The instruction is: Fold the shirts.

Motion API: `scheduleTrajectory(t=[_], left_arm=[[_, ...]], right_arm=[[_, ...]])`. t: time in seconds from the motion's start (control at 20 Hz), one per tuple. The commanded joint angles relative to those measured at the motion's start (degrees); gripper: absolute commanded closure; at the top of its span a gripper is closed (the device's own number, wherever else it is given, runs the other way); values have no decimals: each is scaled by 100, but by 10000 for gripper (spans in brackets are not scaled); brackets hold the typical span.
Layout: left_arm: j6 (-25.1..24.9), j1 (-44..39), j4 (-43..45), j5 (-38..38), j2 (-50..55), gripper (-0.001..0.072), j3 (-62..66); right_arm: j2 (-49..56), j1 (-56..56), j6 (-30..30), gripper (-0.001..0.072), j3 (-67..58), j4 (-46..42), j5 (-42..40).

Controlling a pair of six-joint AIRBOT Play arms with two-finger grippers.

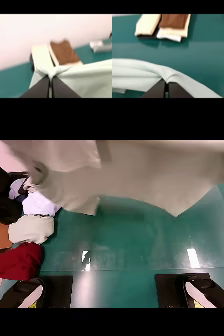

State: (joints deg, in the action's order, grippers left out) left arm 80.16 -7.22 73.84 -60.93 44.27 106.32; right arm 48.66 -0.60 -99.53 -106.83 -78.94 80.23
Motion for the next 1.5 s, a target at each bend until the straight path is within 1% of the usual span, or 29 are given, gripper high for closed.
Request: scheduleTrajectory(t=[0.0,0.1,0.2,0.3,0.45,0.55,0.65,0.75,0.9,1.05,1.15,1.25,1.35,1.45], left_arm=[[81,7,50,203,-251,684,879],[81,7,52,214,-251,684,964],[83,7,68,-2,-68,684,964],[83,7,125,-461,337,684,964],[85,7,369,-1357,1377,684,841],[107,7,463,-1609,2144,683,326],[214,7,461,-1556,2898,683,-304],[232,7,461,-1237,3644,683,-850],[229,7,463,-791,4607,683,-1130],[229,7,461,-415,5106,683,-1130],[229,7,448,-205,5132,683,-1121],[232,7,435,-319,5104,683,-1086],[232,7,363,-929,5099,682,-1080],[227,7,282,-1434,5101,682,-1215]], right_arm=[[199,186,107,697,-1351,-57,684],[402,186,107,697,-1707,-20,848],[575,186,103,697,-1729,111,872],[702,186,92,697,-1307,321,870],[1073,184,59,697,-365,588,881],[1528,186,61,697,101,575,885],[2098,186,79,697,577,577,861],[2747,186,195,697,1038,577,726],[3711,186,431,697,1473,586,243],[4494,186,603,697,1397,590,-319],[4900,186,625,697,1016,586,-328],[5117,186,767,697,542,577,-149],[5132,186,994,697,227,518,157],[5101,186,1073,697,201,505,544]])
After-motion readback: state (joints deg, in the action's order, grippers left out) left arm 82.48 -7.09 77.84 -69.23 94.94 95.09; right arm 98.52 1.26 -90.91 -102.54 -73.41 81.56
